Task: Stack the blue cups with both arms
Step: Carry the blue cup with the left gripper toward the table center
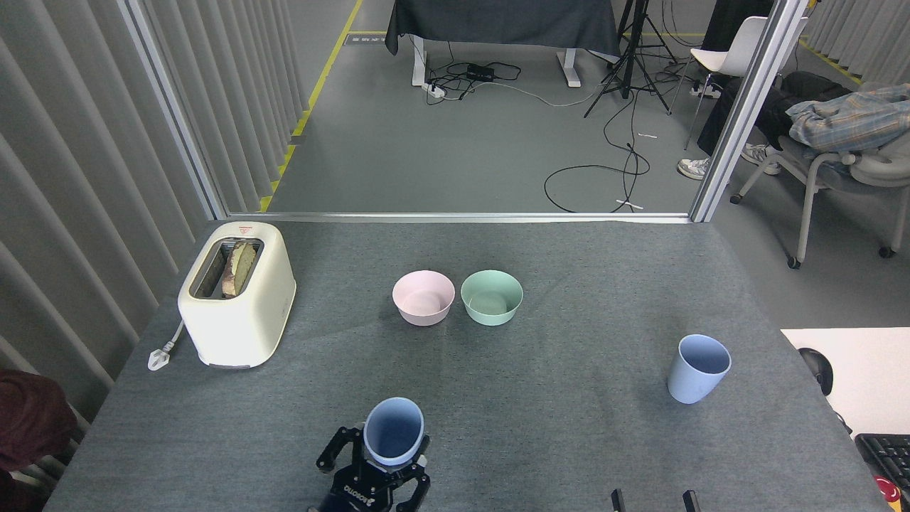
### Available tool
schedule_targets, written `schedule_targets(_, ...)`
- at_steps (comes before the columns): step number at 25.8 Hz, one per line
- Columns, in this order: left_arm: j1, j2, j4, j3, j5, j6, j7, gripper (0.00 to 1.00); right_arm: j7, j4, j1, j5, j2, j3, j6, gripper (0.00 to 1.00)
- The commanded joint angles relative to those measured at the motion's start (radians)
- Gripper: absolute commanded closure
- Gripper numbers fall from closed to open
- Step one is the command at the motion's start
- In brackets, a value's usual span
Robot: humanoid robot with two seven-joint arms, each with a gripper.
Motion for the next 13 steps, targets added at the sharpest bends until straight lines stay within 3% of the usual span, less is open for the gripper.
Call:
schedule_targets(1,-0.019,-0.059,0.023,-0.065,-0.09,-0.013,0.0,0.58,0.005,0.003,-0.001,0.0,0.0,-0.003,0.0,0.0)
schedule_targets(4,-0.03,-0.108,0.082,-0.098,-0.134,-0.013,0.0,0.53,0.005,0.003,-0.001,0.0,0.0,-0.003,0.0,0.0)
schedule_targets(7,-0.033,-0.14,0.134,-0.095,-0.136,-0.011,-0.002,0.28,0.004,0.003,-0.001,0.0,-0.001,-0.004,-0.002,0.0)
schedule_targets(9,-0.036,-0.142,0.167,-0.091,-0.134,-0.011,-0.002,0.18,0.004,0.003,-0.001,-0.001,-0.003,-0.008,-0.003,0.0)
schedule_targets(10,-0.041,-0.14,0.175,-0.091,-0.133,-0.01,0.0,0.06,0.004,0.003,-0.001,-0.001,-0.003,-0.009,-0.003,0.0)
schedule_targets(13,-0.044,-0.136,0.177,-0.086,-0.124,-0.01,0.001,0.01,0.002,0.003,0.0,-0.001,-0.003,-0.009,-0.003,0.0)
